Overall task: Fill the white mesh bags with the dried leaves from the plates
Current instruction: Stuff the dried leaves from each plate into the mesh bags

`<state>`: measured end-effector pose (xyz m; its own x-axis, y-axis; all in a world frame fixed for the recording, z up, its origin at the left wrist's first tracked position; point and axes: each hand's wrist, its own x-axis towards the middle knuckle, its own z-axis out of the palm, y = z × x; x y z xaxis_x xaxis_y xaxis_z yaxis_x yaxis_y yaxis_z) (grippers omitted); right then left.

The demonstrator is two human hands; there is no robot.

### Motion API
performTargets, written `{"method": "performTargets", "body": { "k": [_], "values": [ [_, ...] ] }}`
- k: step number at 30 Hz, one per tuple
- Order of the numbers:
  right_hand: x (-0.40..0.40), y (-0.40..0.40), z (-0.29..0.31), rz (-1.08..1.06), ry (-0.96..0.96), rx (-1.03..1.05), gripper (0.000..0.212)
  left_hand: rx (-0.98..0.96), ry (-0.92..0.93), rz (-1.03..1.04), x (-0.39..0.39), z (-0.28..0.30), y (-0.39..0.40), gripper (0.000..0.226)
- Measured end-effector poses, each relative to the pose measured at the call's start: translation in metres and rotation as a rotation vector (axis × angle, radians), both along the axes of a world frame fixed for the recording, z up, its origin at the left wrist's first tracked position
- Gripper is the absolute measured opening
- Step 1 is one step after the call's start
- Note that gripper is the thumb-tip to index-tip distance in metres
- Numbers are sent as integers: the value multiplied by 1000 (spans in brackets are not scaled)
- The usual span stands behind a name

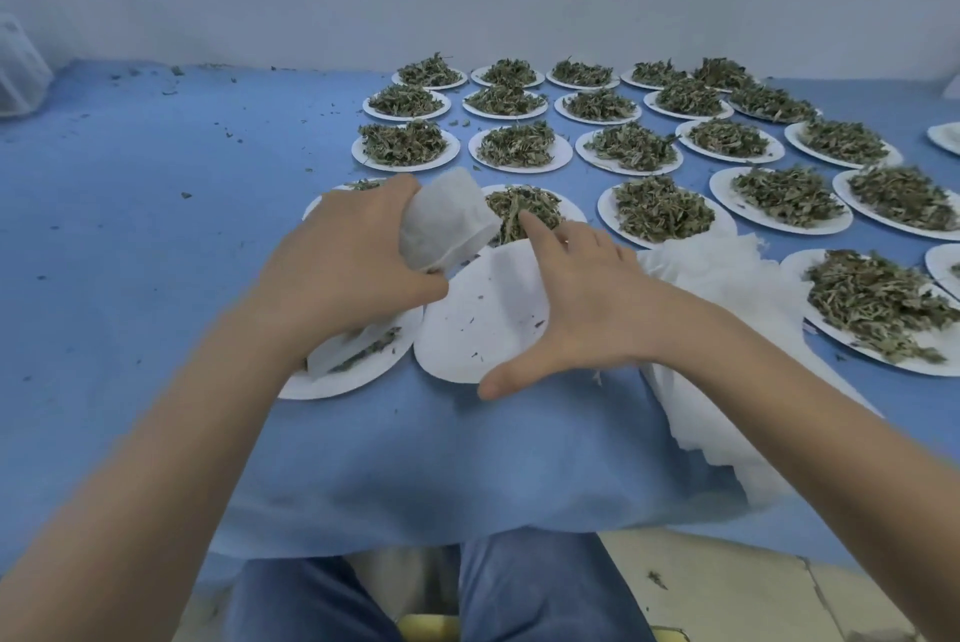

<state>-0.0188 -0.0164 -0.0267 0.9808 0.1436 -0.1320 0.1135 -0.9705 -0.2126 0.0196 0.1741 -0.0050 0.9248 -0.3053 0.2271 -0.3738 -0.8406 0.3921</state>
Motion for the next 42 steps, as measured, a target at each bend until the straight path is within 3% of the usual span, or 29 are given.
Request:
{"method": "performTargets", "body": {
  "k": [7,16,28,36,42],
  "values": [
    [10,-10,34,76,56,80,146,-21,-43,-6,25,26,16,36],
    [76,25,41,129,-74,301,143,-28,-87,21,70,41,36,34],
    [261,147,54,187,-166,508,131,-94,-133,404,199,50,145,49],
    [410,236,8,62,-81,555,134,-484,59,744,323,9,228,70],
    [489,279,-26,-87,-77,558,132,-425,58,869,400,-31,275,68]
  ]
}}
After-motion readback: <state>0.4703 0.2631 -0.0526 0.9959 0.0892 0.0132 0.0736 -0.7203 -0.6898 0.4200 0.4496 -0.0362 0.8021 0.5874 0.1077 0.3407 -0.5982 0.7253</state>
